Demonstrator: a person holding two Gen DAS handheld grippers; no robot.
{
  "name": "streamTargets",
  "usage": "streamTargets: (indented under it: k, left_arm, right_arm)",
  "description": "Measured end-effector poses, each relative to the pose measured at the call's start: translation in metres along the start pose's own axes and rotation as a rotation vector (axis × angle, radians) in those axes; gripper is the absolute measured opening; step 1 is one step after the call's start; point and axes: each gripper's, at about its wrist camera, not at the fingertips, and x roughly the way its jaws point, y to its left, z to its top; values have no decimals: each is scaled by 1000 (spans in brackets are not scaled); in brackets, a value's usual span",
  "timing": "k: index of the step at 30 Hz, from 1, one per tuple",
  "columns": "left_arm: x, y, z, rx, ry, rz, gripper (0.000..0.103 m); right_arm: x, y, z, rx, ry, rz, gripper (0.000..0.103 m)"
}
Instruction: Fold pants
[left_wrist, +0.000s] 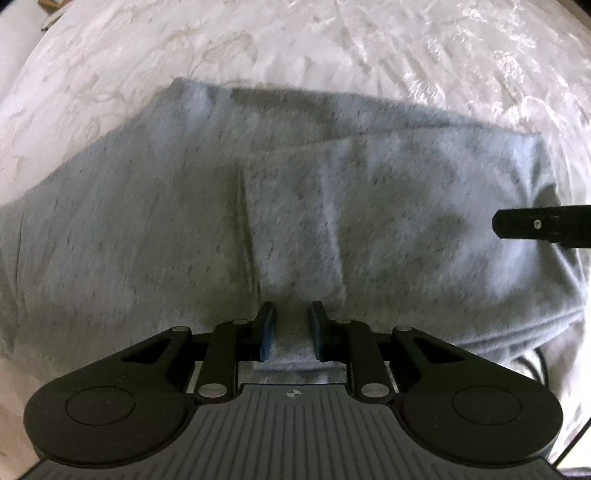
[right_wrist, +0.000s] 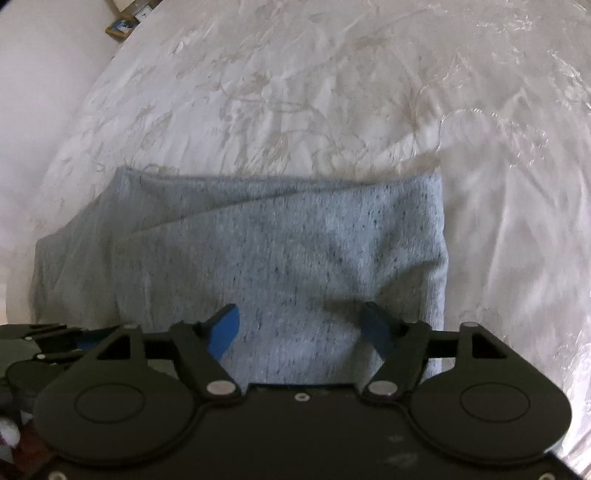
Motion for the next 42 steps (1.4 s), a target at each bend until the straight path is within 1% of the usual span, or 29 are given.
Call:
streamTargets:
  k: [1,2,3,4,5,6,8,9,10,11,12,14,16,18,20,23,26,28,31,36,39,41,42]
  left_arm:
    - [1,0,-1,0,8,6,22]
    - [2,1,-2,2,14,9,23]
    - [4,3,-3,3,18,12,25]
    - [6,3,-2,5,25,16,26]
    - [8,3,0,6,33,27,32]
    - [10,4,2,5,40,37,35]
    - [16,8,6,-13,54,52,48]
    - [18,12,7,-27,62,56,54]
    - [21,15,9,-39,67,56,57]
    - [24,19,11,-54,71,56,64]
    - [25,24,11,-68,73,55,71]
    - [30,32,13,-98,78,58,81]
    - [34,41,12,-123,76,53,88]
    - [38,48,11,-146,71,51,97]
    - [42,54,10,-166,66,45,103]
    - [52,67,6,-184,57,16,103]
    - [56,81,3,-191,44,-21,103]
    - [61,93,-4,-193,35,-41,103]
    - [64,104,-8,-191,26,-61,103]
    - [63,103,-10,-189,18,-67,103]
    - [68,105,-10,-196,9,-70,103]
    - [64,108,-14,-196,-4,-73,103]
    - [63,102,-15,-196,-8,-74,103]
  right_arm:
    - [3,1,0,-10,2,1,95]
    - [5,4,-1,-23,8,7,102]
    - [9,9,-1,-40,16,13,103]
    - [15,15,-2,-54,24,7,103]
    - [22,24,-1,-81,37,-46,103]
    - [29,32,-1,-113,47,-87,103]
    - [41,50,-2,-168,53,-193,103]
    - [46,57,-3,-180,49,-235,103]
    - [50,63,-4,-184,42,-271,103]
    - [53,68,-5,-179,31,-304,103]
    - [55,71,-6,-165,19,-320,103]
    - [58,73,-5,-128,-7,-334,103]
    - [61,75,-4,-105,-29,-340,103]
    - [61,76,-5,-117,-52,-340,103]
    - [60,77,-6,-146,-77,-333,103]
    - [58,79,-9,-183,-91,-318,103]
    - [52,76,-12,-186,-91,-308,103]
    - [49,75,-10,-186,-88,-312,103]
    - [47,73,-10,-172,-65,-308,103]
    - [54,70,5,-148,-21,-299,103]
    - [56,69,11,-134,-7,-295,103]
    - [57,68,13,-127,-4,-293,103]
    - [58,68,14,-129,-1,-294,103]
